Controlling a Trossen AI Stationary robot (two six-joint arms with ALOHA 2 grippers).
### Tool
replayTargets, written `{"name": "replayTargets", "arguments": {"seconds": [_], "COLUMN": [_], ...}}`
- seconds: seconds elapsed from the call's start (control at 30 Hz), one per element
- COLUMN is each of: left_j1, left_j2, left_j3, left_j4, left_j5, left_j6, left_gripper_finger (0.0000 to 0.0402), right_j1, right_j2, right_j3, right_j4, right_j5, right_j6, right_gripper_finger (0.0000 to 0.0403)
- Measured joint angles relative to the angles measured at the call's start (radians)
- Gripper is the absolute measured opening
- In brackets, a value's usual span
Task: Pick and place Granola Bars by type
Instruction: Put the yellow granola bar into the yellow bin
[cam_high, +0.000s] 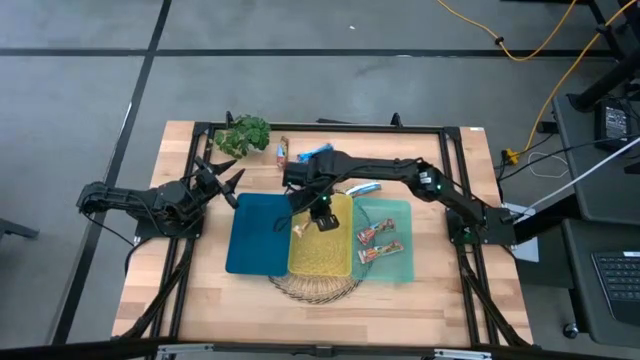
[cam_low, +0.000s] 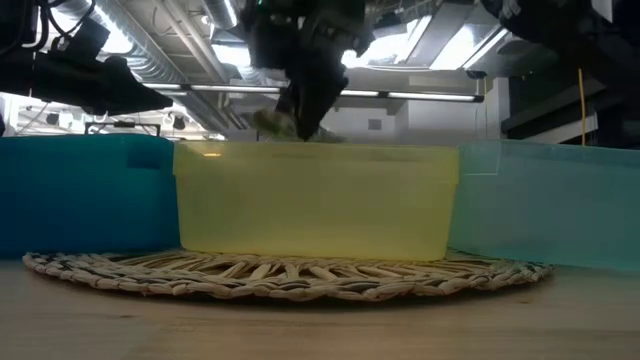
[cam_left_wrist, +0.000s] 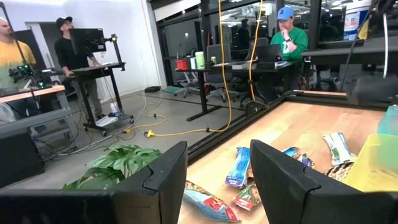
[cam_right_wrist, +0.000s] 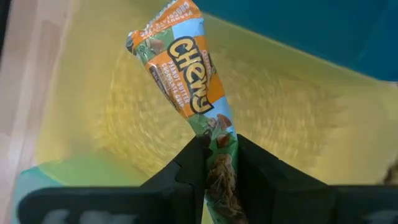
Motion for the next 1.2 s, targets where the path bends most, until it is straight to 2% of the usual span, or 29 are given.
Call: {"name": "replayTargets", "arguments": {"seconds": [0.33,0.67,0.97,1.2], "left_j1": [0.0,0.0,0.0,0.0], "left_j2": [0.0,0.0,0.0,0.0], "left_j3": [0.0,0.0,0.0,0.0], "left_j4": [0.0,0.0,0.0,0.0], "left_j5": [0.0,0.0,0.0,0.0], "left_j6": [0.0,0.0,0.0,0.0], "left_gripper_finger": [0.0169,0.0169,0.0169,0.0169], "right_j1": [-0.006,-0.021,-0.032,-0.032], "right_j2": [0.089,0.11,0.116,0.116], "right_j3": [0.0,-0.004,-0.146,-0.16], "right_j4": [-0.023,-0.017,0.006,0.038], "right_j5": [0.029,0.052,0.055,0.054], "right_j6": [0.014,0.08,0.099,0.147], "right_gripper_finger": [0.008,0.008,0.0081,0.0081]}}
